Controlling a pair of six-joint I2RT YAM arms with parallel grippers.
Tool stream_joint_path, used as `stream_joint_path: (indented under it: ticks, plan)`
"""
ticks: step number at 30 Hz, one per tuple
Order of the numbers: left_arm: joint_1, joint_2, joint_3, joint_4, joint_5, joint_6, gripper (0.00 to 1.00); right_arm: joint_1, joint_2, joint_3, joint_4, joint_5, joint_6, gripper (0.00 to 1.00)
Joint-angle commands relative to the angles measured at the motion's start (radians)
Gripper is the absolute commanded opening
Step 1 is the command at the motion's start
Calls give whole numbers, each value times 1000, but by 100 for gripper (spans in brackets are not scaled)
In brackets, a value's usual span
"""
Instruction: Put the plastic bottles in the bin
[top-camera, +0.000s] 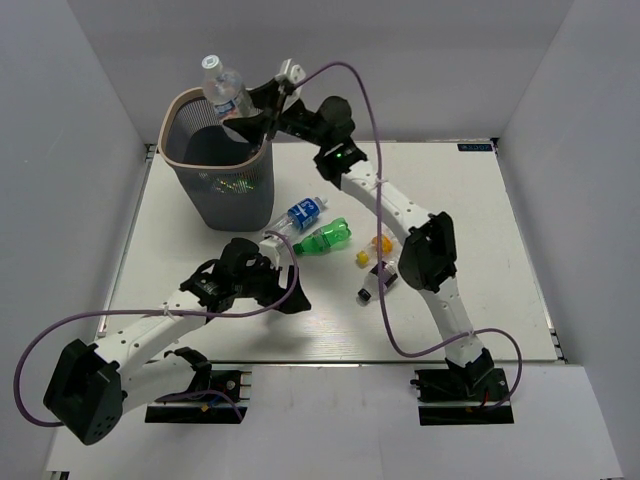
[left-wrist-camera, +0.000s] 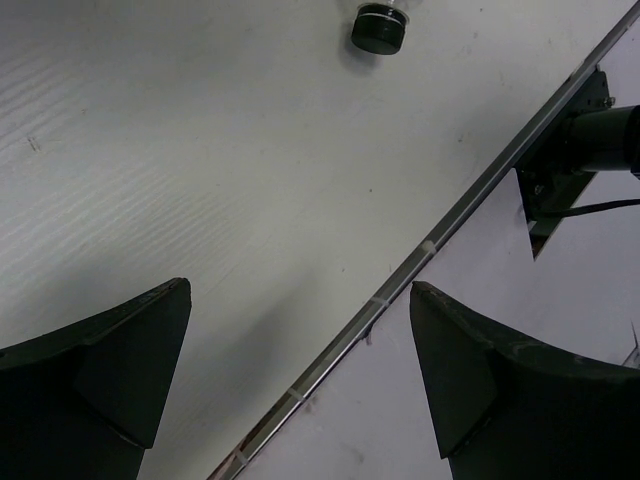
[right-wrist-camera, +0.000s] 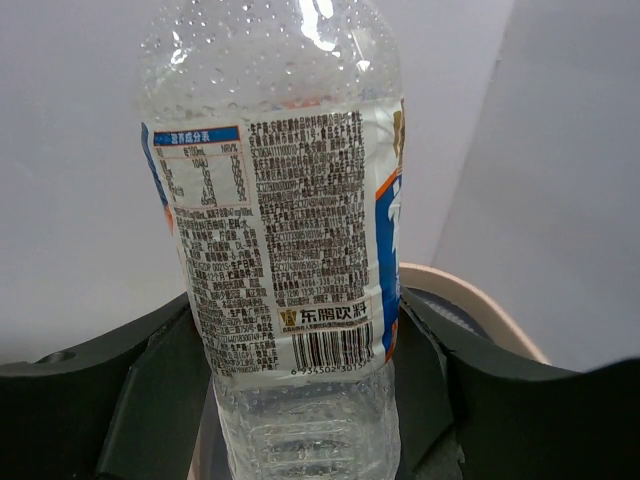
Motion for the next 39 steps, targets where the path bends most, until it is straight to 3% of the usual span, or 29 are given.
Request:
stream_joint_path:
  ticks: [1, 2, 3, 6, 12, 15, 17, 18, 19, 22, 25, 27, 29, 30, 33, 39]
  plan:
    - [-10, -5, 48, 2, 3, -32, 100, 28, 53, 75, 95, 83, -8, 36]
    - [-10, -5, 48, 2, 12, -32, 100, 35, 58, 81, 98, 86, -12, 44]
    - [-10, 6, 57, 11, 12, -32, 100, 40, 71, 69, 93, 83, -12, 62]
    - [-10, 15, 69, 20, 12, -32, 100, 52, 74, 30, 85, 113, -20, 90]
    - [-28, 55, 126, 30, -8, 38, 100, 45, 47, 33, 44, 156, -49, 90]
    - [-28, 86, 171, 30, -43, 106, 100, 16, -51, -43, 45, 167, -66, 90]
    - [-37, 106, 221, 30, -63, 184, 100, -27, -181, -137, 26, 197, -71, 72]
    - [-37, 119, 238, 19, -87, 211, 100, -43, -250, -195, -22, 204, -78, 55]
    - [-37, 148, 270, 19, -100, 266, 100, -60, -318, -245, -51, 210, -83, 1]
    - [-37, 205, 330, 33, -143, 343, 100, -187, -435, -326, -308, 195, -110, 0]
    - [-37, 308, 392, 56, -175, 437, 100, -294, -556, -454, -737, 208, -169, 0]
    - [-37, 389, 434, 83, -230, 479, 100, -368, -637, -499, -941, 193, -307, 40]
    - [-37, 451, 468, 96, -262, 508, 100, -396, -726, -627, -1100, 175, -365, 67]
    - [-37, 513, 508, 96, -273, 508, 100, -432, -751, -718, -1167, 146, -433, 74]
    - [-46, 624, 585, 96, -302, 534, 100, -469, -865, -873, -1362, 100, -509, 78]
    - [-69, 753, 730, 70, -403, 598, 100, -525, -1025, -1099, -1375, 60, -538, 76]
